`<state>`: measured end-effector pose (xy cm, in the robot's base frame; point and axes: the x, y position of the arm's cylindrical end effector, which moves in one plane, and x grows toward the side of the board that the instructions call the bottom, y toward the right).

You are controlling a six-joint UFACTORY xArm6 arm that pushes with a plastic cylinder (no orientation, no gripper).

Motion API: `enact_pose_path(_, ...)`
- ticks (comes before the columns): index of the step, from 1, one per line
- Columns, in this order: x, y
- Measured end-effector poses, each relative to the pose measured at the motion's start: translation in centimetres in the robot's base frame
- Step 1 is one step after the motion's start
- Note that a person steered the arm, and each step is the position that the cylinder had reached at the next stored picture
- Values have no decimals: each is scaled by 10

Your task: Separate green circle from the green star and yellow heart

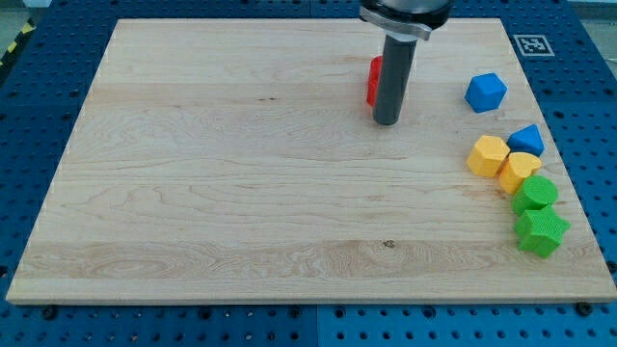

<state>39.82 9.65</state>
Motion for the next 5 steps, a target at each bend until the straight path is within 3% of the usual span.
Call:
enact_pose_path(1,39,-21)
enact_pose_path(2,126,-30)
enact_pose_path(3,203,12)
enact_pose_path(5,219,95)
